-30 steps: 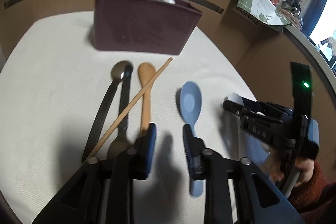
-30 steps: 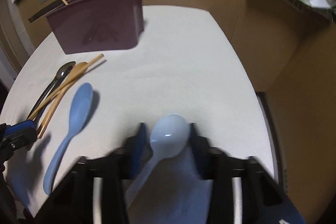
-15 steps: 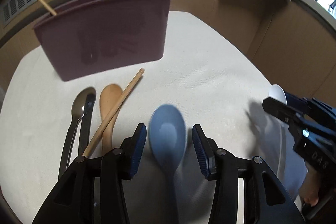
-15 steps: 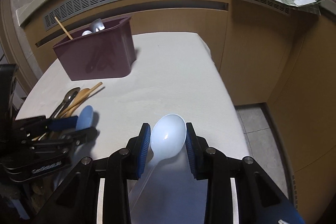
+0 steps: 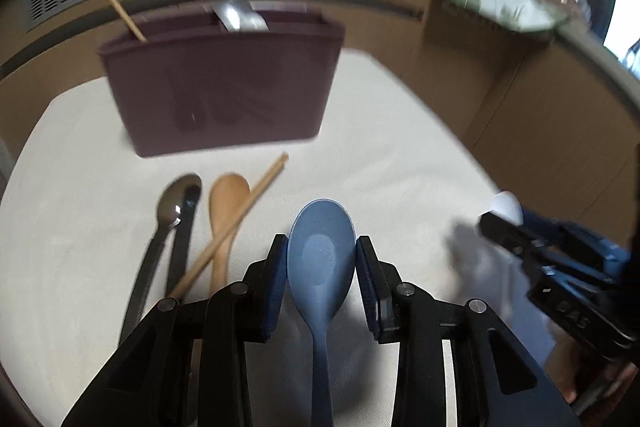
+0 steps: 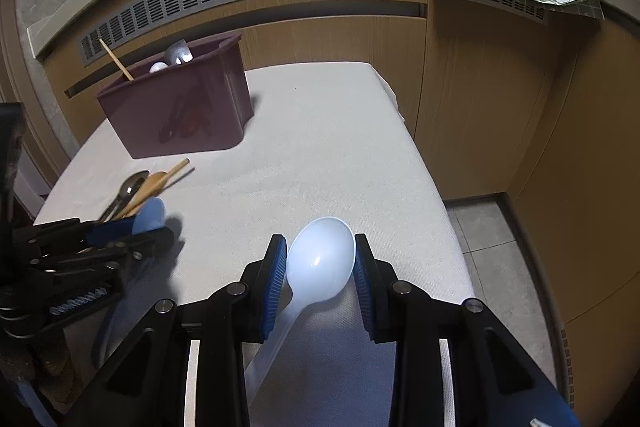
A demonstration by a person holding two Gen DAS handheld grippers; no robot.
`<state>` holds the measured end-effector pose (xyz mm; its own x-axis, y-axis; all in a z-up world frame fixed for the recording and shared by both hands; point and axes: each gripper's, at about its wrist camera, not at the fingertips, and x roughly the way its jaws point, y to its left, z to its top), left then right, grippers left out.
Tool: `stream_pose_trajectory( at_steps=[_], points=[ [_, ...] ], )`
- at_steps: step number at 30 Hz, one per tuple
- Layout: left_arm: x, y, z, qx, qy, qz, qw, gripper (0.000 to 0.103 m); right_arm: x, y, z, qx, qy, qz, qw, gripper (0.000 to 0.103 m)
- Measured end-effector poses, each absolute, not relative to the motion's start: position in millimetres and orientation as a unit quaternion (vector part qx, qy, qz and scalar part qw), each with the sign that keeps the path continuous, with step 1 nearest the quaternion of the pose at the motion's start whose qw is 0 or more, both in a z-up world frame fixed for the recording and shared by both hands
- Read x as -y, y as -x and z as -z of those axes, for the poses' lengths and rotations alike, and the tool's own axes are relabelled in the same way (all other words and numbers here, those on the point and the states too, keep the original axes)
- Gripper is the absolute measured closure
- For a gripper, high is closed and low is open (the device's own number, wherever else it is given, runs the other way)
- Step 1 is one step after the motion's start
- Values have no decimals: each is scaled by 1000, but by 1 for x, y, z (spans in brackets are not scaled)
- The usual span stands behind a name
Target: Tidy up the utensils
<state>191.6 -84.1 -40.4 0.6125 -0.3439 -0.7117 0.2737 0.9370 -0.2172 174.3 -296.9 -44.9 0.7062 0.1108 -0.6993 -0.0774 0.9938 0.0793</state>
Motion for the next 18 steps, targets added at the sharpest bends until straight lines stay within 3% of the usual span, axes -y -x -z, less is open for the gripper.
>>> stream_pose_trajectory(
  at_steps=[10, 14, 16, 18],
  points=[
    [38, -176, 3, -319, 101, 167, 927, 69, 268, -172, 25, -325, 30, -68, 943, 73],
    [16, -174, -40, -249, 112, 160, 949, 72, 260, -176, 2, -286, 34, -77, 954, 73],
    [5, -183, -78, -206, 111, 159, 959, 91, 254, -182, -30, -242, 44, -84, 966, 73],
    [-3, -199, -114, -172, 114, 163, 965, 92, 246, -191, -70, -188, 59, -91, 976, 73]
  ],
)
